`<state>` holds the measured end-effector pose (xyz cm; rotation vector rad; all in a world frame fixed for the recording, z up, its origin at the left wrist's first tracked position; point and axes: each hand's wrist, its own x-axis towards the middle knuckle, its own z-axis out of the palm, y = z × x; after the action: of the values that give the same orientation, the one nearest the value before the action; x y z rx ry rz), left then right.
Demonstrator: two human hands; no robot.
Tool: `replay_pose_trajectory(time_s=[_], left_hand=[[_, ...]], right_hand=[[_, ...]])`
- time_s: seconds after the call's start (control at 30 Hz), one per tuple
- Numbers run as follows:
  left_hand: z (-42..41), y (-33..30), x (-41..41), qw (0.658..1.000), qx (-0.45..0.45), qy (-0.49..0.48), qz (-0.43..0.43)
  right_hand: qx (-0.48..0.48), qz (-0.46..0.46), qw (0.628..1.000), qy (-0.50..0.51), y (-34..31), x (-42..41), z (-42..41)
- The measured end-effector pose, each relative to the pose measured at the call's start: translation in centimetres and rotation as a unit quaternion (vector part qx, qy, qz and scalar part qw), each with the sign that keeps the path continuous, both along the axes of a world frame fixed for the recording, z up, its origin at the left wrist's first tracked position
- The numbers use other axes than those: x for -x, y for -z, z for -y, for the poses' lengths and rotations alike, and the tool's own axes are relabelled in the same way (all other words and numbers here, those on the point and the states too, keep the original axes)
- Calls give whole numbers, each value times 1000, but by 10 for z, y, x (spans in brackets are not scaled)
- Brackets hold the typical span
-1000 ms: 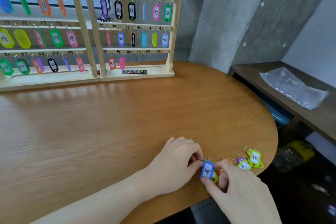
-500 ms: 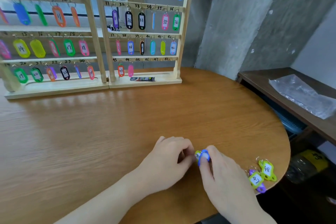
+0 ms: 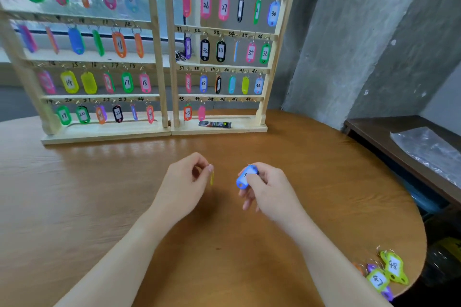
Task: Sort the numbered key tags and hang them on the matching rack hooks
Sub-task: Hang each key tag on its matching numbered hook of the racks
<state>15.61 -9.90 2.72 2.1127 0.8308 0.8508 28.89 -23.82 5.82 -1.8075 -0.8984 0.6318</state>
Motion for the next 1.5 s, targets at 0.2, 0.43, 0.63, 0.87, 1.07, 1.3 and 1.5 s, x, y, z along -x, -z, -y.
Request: replay_pose_trajectory(time_s=[0.2, 0.43, 0.63, 0.87, 1.07, 1.3, 1.5], left_hand=[[-22, 4, 9, 996, 20, -57, 61], [-36, 15, 8, 994, 7, -86, 64], [-42, 21, 6, 994, 17, -83, 62], [-42, 21, 5, 995, 25, -81, 59], [-41, 23, 4, 995, 28, -76, 59], [-38, 17, 1, 997, 21, -30, 63], [-37, 16, 3, 995, 59, -31, 75]], right_hand=[[-45, -187, 981, -7, -7, 1, -46], [-71, -202, 976, -32, 0, -3, -77], [-71, -253, 964, -31, 19, -6, -87], [-84, -319, 944, -6, 24, -13, -87], [-76, -299, 951, -3, 24, -9, -86], [-137, -296, 943, 74, 13, -18, -103], [-102, -159, 980, 59, 4, -34, -141]])
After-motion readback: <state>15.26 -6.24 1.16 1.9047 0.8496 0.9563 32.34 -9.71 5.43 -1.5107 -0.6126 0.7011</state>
